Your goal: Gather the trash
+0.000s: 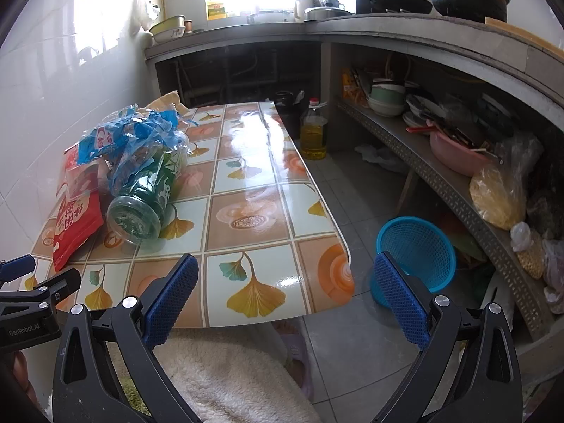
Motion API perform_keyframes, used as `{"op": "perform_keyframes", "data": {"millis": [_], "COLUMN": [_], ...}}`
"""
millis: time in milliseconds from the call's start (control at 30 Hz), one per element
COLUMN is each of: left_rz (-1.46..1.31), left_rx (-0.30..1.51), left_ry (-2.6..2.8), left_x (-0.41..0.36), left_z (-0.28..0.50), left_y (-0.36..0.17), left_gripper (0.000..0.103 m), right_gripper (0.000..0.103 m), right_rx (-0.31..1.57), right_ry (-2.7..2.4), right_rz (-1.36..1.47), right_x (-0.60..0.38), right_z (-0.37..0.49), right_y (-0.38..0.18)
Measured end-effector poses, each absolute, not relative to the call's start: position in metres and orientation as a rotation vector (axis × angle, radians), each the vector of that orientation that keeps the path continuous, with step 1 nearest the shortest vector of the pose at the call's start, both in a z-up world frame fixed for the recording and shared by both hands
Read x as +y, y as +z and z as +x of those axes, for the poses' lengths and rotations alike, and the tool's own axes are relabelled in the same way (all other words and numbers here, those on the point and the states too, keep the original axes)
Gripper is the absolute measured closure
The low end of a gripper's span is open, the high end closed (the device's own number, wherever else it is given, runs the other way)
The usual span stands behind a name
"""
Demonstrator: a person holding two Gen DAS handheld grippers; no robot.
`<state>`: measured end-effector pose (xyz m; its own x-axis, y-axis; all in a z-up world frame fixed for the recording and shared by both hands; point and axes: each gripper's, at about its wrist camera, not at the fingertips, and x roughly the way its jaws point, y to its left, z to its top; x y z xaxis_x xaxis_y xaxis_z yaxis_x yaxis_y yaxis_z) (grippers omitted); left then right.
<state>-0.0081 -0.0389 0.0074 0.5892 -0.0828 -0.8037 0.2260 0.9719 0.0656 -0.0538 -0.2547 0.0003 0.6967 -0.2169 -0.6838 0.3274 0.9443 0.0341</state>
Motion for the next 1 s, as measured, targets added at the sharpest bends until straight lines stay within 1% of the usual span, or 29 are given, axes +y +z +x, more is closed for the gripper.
{"op": "perform_keyframes", "data": {"millis": [1000], "left_rz": [0.168], "left_rx": [0.939], "left_ry": [-0.185], "left_x": [-0.0303], "left_z": [-0.0060], "left_y": [0.0008], "left_gripper": [0.006], "right_gripper": [0.008], "right_rx": [0.745], "right_ry": [-0.305], "right_rz": [0.157], "right_x": [-0.2540], "right_z": [-0.0539], "right_y": [0.0009]}}
